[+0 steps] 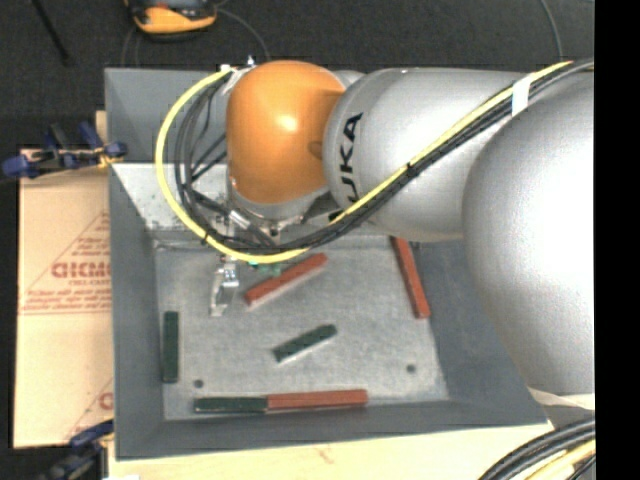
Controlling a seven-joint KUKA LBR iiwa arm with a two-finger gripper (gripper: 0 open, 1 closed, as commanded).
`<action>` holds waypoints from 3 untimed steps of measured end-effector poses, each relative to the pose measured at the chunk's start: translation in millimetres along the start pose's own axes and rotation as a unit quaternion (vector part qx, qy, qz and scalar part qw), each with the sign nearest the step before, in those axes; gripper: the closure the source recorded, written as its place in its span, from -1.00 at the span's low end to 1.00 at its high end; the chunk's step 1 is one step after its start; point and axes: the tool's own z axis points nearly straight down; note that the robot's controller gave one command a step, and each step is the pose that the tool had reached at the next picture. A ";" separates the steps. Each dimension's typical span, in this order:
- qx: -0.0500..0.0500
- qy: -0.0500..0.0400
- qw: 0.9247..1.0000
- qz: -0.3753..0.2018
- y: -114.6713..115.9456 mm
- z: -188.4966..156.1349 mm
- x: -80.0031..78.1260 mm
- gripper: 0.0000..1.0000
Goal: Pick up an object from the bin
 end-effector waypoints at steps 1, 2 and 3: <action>-0.001 -0.004 1.000 0.002 -0.9 -5.0 -1.7 -1.00; -0.001 -0.007 0.999 -0.037 -45.2 38.7 -9.6 -1.00; 0.002 -0.005 1.000 -0.022 -64.6 86.0 2.3 -1.00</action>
Offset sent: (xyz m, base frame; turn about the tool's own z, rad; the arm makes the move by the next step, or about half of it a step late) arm 0.0128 -0.0789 -0.0728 -0.1175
